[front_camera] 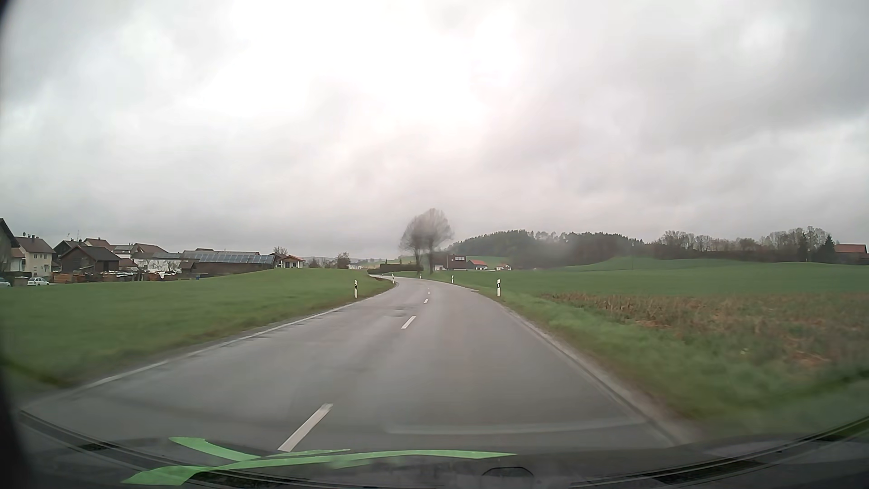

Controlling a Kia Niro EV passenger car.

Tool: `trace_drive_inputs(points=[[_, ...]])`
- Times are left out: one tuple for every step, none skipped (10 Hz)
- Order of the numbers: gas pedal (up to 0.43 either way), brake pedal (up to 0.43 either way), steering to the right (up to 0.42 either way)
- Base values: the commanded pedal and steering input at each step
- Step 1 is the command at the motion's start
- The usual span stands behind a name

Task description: Follow the waypoints while adhering to traffic rules and regulations

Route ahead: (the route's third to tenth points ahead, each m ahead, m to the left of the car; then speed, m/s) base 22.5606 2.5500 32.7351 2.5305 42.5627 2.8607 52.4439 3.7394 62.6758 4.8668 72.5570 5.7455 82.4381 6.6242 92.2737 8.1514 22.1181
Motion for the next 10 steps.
trace_drive_inputs(points=[[0.067,0.000,-0.006],[0.079,0.000,-0.006],[0.079,0.000,-0.006],[0.079,0.000,-0.006],[0.079,0.000,-0.007],[0.079,0.000,-0.007],[0.098,0.000,-0.007],[0.110,0.000,-0.007],[0.098,0.000,-0.007],[0.087,0.000,-0.009]])
